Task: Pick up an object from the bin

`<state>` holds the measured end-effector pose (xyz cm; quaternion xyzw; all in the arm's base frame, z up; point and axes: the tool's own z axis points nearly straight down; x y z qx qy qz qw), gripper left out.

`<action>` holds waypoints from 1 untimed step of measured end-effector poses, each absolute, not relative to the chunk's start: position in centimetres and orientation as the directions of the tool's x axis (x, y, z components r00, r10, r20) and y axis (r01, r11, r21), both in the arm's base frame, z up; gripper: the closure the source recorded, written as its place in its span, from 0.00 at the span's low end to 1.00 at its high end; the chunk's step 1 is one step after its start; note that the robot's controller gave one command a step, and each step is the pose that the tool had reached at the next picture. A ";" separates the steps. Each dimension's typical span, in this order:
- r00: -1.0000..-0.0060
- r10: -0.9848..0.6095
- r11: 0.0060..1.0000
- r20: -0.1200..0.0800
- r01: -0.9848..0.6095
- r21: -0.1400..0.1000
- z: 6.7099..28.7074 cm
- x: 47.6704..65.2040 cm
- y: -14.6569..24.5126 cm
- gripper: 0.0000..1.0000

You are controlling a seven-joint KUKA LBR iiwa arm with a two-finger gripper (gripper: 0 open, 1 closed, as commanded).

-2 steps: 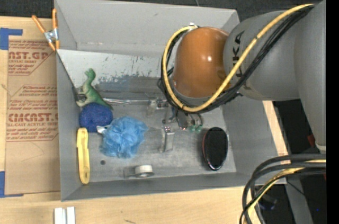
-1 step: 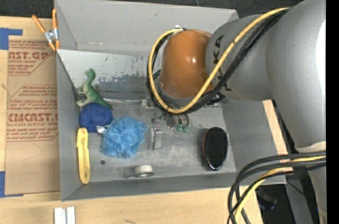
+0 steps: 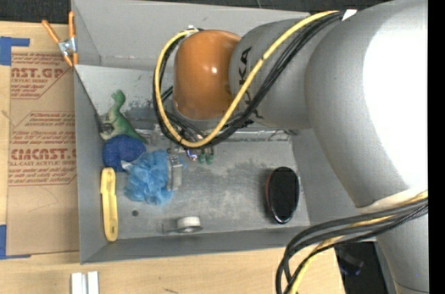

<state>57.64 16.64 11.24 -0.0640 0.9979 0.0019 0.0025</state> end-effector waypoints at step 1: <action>-0.990 -0.144 0.990 -0.005 -0.144 0.005 10.7 58.0 19.5 0.00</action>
Offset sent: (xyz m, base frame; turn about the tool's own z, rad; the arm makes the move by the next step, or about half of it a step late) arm -0.0214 -0.0007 -0.0424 0.0513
